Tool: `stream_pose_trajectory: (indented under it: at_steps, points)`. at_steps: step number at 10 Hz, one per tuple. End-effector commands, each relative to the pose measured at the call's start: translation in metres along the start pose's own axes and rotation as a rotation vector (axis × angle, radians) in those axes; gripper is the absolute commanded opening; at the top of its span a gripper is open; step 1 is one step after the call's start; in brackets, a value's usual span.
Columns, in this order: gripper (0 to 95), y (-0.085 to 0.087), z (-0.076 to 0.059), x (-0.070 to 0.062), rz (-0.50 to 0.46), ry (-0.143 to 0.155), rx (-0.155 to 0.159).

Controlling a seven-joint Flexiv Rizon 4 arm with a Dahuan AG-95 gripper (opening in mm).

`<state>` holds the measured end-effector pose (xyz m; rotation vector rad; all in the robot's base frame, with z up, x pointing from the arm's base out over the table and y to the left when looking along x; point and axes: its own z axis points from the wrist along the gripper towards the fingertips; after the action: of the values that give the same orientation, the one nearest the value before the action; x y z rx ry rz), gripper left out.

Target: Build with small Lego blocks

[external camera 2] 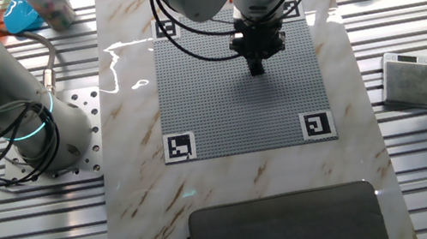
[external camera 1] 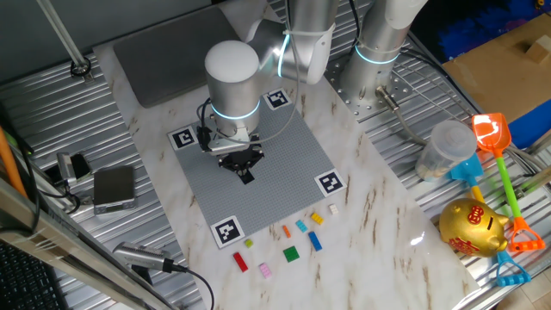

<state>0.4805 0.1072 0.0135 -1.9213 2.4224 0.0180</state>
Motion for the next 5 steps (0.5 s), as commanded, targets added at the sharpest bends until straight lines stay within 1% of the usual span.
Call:
stream_pose_trajectory:
  at_steps: [1,5]
  points:
    - [0.0,0.0017,0.0071,0.0006,0.007,0.000,0.001]
    - [0.0,0.0065,0.0075,0.0031,0.039,-0.001,0.003]
